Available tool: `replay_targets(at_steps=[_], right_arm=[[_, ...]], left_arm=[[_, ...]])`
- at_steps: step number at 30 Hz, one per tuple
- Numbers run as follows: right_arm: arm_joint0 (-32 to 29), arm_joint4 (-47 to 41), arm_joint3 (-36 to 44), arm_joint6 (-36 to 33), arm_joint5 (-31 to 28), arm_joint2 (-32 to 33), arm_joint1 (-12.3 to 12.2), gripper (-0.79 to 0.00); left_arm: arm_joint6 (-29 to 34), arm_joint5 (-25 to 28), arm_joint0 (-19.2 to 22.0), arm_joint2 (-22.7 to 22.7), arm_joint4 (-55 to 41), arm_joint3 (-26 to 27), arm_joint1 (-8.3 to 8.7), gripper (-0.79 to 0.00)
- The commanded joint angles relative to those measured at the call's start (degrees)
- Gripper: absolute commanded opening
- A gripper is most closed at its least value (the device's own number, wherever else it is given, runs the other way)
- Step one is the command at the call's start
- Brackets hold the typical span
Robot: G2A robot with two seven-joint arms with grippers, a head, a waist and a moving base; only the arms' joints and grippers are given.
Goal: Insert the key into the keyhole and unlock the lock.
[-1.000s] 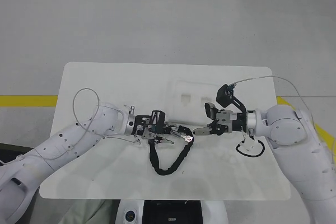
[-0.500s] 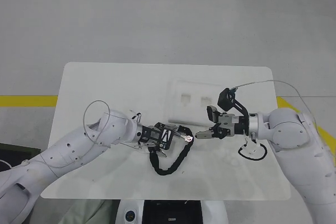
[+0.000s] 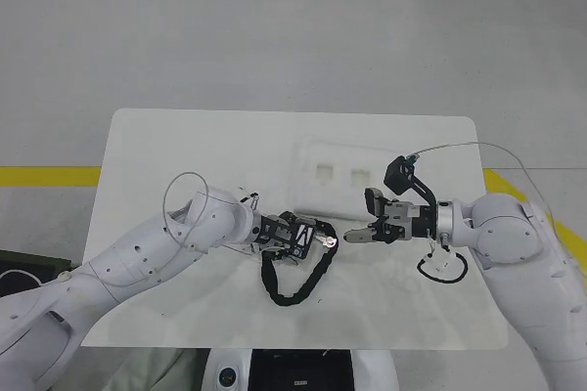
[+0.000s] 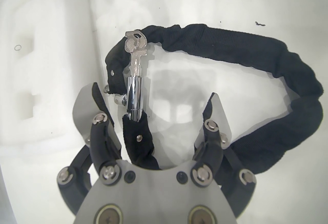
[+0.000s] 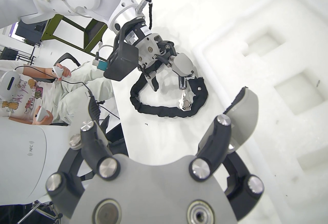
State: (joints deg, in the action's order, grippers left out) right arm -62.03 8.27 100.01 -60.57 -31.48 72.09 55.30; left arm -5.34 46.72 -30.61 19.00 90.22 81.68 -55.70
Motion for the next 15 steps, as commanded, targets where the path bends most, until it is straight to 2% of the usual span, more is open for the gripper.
replay_targets(at_steps=[1,6,12,15], right_arm=[[-0.36,-0.07,0.11,0.06,0.11,0.25,-0.13,0.000],[-1.01,-0.14,0.41,0.26,0.47,0.74,-0.44,0.000],[-1.44,-0.24,0.65,0.65,0.66,0.76,-0.68,0.000],[-1.57,-0.27,0.72,0.81,0.82,0.73,-0.79,0.000]], left_arm=[[0.38,-0.40,0.17,0.08,0.51,-0.61,-0.60,-0.172],[1.38,-0.37,0.61,0.24,1.03,-2.34,-2.12,-0.296],[1.87,-0.20,0.78,0.49,0.73,-4.41,-3.85,-0.394],[2.41,-0.22,0.62,0.80,0.22,-5.58,-4.55,-0.409]])
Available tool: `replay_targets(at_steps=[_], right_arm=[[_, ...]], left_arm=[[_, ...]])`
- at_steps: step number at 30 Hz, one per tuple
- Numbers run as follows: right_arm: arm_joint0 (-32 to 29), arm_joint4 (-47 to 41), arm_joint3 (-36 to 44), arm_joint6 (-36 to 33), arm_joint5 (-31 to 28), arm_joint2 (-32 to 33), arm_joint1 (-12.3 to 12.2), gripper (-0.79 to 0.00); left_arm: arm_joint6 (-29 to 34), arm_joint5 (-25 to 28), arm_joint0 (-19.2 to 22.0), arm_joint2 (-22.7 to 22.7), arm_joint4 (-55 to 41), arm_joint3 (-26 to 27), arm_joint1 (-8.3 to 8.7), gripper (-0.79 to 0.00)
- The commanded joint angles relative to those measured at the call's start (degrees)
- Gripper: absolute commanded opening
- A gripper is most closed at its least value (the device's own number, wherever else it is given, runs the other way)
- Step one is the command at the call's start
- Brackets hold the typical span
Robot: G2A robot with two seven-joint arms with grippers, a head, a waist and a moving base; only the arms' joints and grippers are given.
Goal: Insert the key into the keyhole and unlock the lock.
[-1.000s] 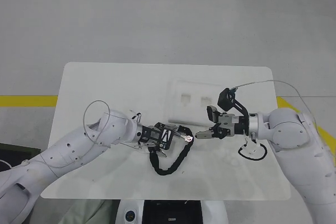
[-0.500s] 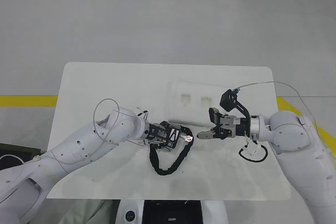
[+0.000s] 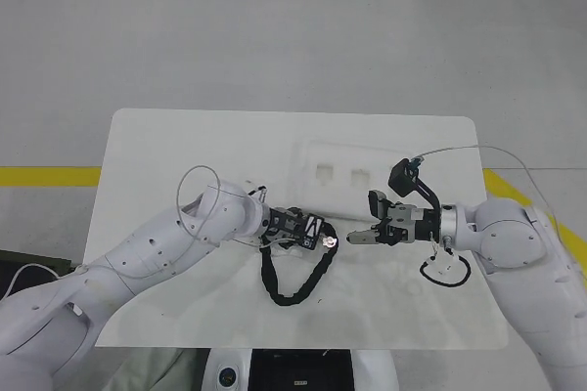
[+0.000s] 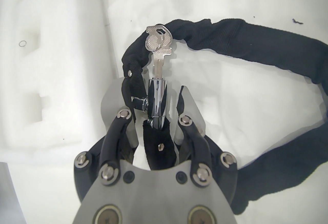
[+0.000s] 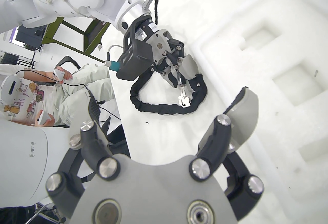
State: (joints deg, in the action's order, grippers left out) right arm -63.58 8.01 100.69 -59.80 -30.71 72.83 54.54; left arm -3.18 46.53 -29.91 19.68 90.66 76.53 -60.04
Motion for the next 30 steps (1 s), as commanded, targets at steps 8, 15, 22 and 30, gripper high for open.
replay_targets(at_steps=[8,15,22,30], right_arm=[[0.15,-0.27,0.19,0.42,0.15,-0.28,-0.26,0.000],[0.91,-0.48,0.04,0.88,0.28,-1.29,-0.28,0.000],[1.46,-0.73,-0.17,1.20,0.30,-1.90,-0.36,0.000],[1.97,-0.07,0.25,1.62,-1.41,-1.63,-0.62,0.000]], left_arm=[[0.91,0.16,-0.46,2.15,-1.90,-2.08,-1.16,-0.628],[-0.31,1.25,-1.62,5.04,-2.68,-1.41,-0.55,-0.785],[-1.10,2.61,-4.06,9.51,-5.43,0.99,1.03,-0.785],[-3.17,6.43,-7.58,15.01,-12.06,1.53,2.83,-0.785]])
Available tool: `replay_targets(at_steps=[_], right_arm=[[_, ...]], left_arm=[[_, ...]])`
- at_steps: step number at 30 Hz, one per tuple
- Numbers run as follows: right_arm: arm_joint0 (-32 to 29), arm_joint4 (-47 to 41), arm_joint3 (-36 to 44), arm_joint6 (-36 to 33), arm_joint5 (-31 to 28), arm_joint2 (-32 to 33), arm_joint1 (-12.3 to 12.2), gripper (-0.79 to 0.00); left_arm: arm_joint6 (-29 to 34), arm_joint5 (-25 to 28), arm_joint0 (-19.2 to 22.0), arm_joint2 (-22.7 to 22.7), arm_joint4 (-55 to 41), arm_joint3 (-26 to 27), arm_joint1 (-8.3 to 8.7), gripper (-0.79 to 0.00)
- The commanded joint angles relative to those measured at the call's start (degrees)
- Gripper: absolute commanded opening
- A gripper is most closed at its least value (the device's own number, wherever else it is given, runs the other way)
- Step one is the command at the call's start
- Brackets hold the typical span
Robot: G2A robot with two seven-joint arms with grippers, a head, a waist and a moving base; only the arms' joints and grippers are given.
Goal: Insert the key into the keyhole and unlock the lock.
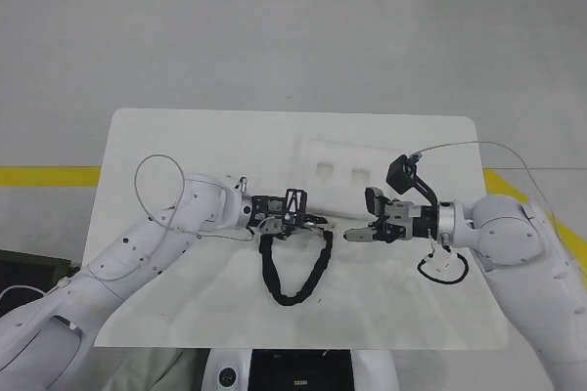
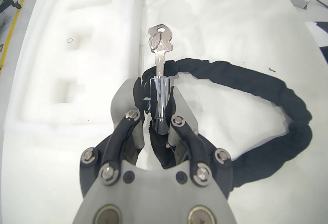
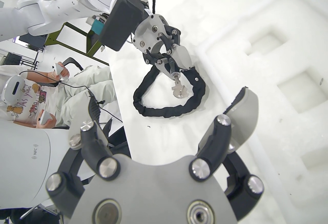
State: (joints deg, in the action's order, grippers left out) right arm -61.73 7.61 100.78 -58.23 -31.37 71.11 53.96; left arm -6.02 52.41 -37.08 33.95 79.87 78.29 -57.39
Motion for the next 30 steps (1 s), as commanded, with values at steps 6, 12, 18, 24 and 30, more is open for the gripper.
replay_targets(at_steps=[6,12,18,24,30], right_arm=[[0.81,1.59,-0.33,0.76,-6.47,0.74,-0.35,0.000],[3.39,4.92,-1.13,2.01,-16.49,-1.24,-0.24,0.000],[7.54,15.36,-2.58,10.68,-25.35,-6.08,0.31,0.000],[10.25,25.84,-3.43,17.53,-26.63,-8.44,1.19,0.000],[10.42,27.40,-3.64,18.70,-26.63,-8.77,1.28,0.000]], left_arm=[[-1.15,5.59,-1.88,4.07,-9.45,-2.70,0.84,-0.785],[-1.04,5.59,-1.08,1.44,-19.27,-3.88,0.88,-0.785],[1.39,5.59,4.08,-5.93,-27.30,-4.74,1.44,-0.785],[1.79,5.59,9.49,-13.90,-35.06,-5.70,2.58,-0.785],[-0.69,5.59,13.89,-20.22,-40.28,-6.06,3.65,-0.785]])
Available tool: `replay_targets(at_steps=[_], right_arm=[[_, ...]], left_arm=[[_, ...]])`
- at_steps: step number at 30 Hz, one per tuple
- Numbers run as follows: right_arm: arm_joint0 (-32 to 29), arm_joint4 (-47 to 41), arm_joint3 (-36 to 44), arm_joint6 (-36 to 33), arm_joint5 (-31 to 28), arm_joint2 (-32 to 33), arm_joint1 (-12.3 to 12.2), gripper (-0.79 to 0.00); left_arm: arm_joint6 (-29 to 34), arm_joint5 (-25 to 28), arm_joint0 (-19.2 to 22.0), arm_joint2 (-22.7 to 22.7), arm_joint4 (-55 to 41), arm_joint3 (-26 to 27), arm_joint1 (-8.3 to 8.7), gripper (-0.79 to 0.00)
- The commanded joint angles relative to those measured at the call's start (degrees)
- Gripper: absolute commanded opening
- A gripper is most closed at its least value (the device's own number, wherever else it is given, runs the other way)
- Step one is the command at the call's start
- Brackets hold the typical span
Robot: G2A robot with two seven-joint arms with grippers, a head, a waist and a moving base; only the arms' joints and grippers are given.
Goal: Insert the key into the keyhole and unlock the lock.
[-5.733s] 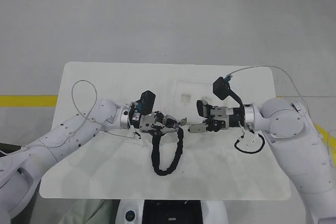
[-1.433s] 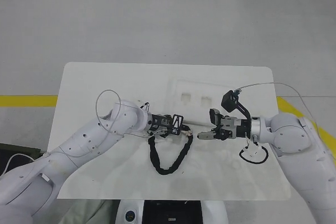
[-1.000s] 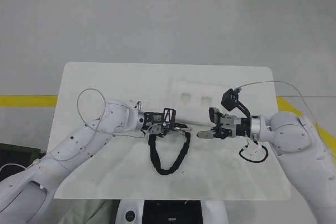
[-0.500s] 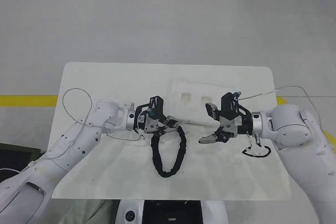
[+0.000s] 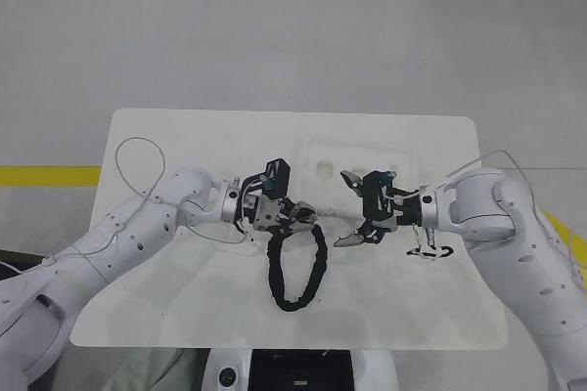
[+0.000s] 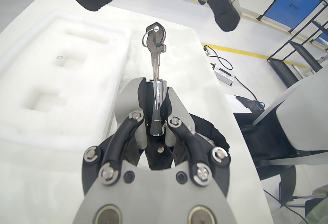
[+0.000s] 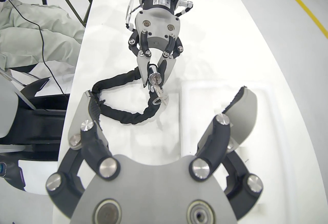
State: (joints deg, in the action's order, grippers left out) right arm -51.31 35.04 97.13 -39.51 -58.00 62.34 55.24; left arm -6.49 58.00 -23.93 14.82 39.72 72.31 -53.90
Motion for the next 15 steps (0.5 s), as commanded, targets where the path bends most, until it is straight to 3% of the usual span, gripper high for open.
replay_targets(at_steps=[1,7,11,12,15], right_arm=[[0.00,-0.04,0.01,-0.03,0.00,0.01,0.00,0.000],[0.47,3.05,2.32,1.48,0.00,0.21,-0.09,0.000],[0.81,13.37,3.51,8.34,0.00,-0.05,-0.41,0.000],[0.58,15.70,3.32,10.99,0.00,-0.33,-0.55,-0.108],[0.21,22.66,3.59,17.31,0.00,-2.28,-1.17,-0.095]], left_arm=[[-0.57,0.00,1.35,-1.97,-0.22,-0.08,0.27,-0.785],[-2.99,0.00,2.59,-5.08,-0.23,-0.34,0.55,-0.785],[-2.29,0.00,2.59,-5.08,-2.00,-0.57,0.63,-0.785],[-1.84,0.00,2.68,-5.08,-2.63,-0.63,0.69,-0.785],[-0.81,0.00,2.80,-5.08,-4.63,-0.15,0.90,-0.785]])
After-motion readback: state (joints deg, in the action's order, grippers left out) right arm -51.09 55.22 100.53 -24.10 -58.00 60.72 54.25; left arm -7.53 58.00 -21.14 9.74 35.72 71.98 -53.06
